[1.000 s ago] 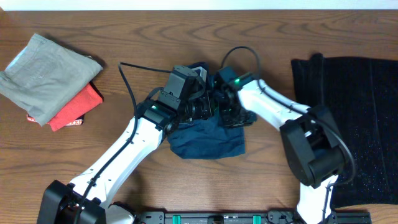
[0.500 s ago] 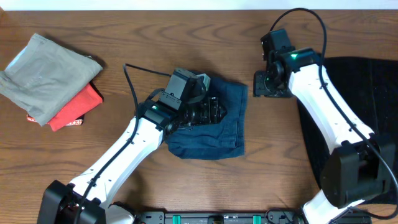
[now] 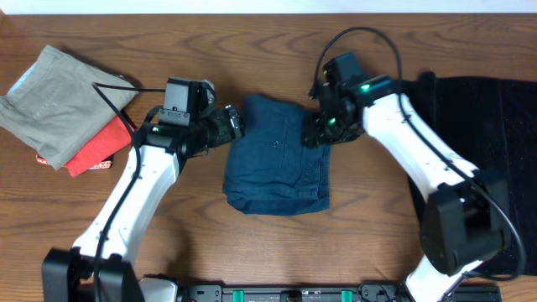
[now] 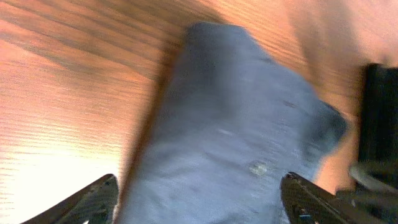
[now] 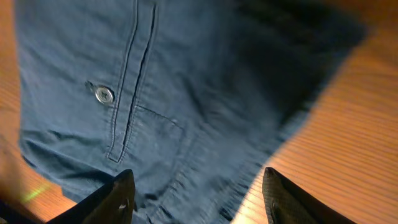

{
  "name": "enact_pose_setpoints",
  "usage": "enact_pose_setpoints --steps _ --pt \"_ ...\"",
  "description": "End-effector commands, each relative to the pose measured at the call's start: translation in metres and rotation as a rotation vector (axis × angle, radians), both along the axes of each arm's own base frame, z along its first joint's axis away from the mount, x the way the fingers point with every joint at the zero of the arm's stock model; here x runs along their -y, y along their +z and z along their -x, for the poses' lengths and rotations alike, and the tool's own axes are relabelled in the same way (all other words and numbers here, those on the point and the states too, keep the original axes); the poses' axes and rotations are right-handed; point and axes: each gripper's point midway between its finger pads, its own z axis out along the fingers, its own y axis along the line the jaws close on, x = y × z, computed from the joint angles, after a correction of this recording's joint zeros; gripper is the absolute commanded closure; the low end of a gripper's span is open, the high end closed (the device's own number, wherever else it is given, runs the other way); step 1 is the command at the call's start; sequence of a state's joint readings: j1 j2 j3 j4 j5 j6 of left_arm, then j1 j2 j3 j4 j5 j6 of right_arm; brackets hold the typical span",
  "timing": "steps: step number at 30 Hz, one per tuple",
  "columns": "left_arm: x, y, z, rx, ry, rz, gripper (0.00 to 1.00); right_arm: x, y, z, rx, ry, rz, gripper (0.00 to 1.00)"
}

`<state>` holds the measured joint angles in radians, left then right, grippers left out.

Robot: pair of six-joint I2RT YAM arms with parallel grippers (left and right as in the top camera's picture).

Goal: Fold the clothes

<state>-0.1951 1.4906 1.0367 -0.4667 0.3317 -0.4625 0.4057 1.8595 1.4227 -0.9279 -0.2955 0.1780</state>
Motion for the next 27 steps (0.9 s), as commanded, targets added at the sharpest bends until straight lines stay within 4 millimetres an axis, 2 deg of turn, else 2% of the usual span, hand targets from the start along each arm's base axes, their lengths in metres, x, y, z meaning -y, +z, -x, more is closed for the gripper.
enact_pose_setpoints --steps 1,4,7,10,13,17,19,20,22,23,24,27 --pt "-0.007 -0.028 -0.004 -0.067 0.004 -0.047 0.1 -0.007 -0.03 0.019 -0.092 0.02 0.006 0.39" --pt "-0.003 -0.053 -0.003 -0.132 -0.022 -0.04 0.09 -0.007 -0.053 0.031 -0.141 0.034 0.035 0.46" --pt "0.003 -0.072 -0.004 -0.166 -0.055 -0.025 0.09 0.003 -0.077 0.04 -0.195 0.03 0.094 0.63" --pt "0.013 -0.084 -0.005 -0.177 -0.099 0.016 0.04 0.022 -0.097 0.044 -0.233 -0.047 0.2 0.65" --pt "0.029 -0.09 -0.006 -0.188 -0.141 0.101 0.02 0.042 -0.105 0.045 -0.244 -0.127 0.298 0.68" --pt "0.047 -0.099 -0.004 -0.207 -0.192 0.177 0.03 0.046 -0.105 0.042 -0.238 -0.146 0.309 0.65" --pt "0.052 -0.107 -0.001 -0.227 -0.204 0.173 0.15 0.047 -0.105 0.042 -0.239 -0.147 0.31 0.65" --pt "0.055 -0.11 0.002 -0.239 -0.215 0.175 0.32 0.047 -0.105 0.042 -0.24 -0.148 0.31 0.65" --pt "0.062 -0.113 0.007 -0.238 -0.254 0.173 0.73 0.048 -0.105 0.042 -0.24 -0.149 0.31 0.65" --pt "0.064 -0.113 0.007 -0.23 -0.272 0.168 0.87 0.048 -0.105 0.042 -0.241 -0.151 0.31 0.65" --pt "0.065 -0.111 0.007 -0.219 -0.285 0.165 0.94 0.049 -0.104 0.042 -0.244 -0.153 0.311 0.65" --pt "0.061 -0.102 0.001 -0.168 -0.31 0.15 0.94 0.051 -0.096 0.041 -0.243 -0.161 0.309 0.62"
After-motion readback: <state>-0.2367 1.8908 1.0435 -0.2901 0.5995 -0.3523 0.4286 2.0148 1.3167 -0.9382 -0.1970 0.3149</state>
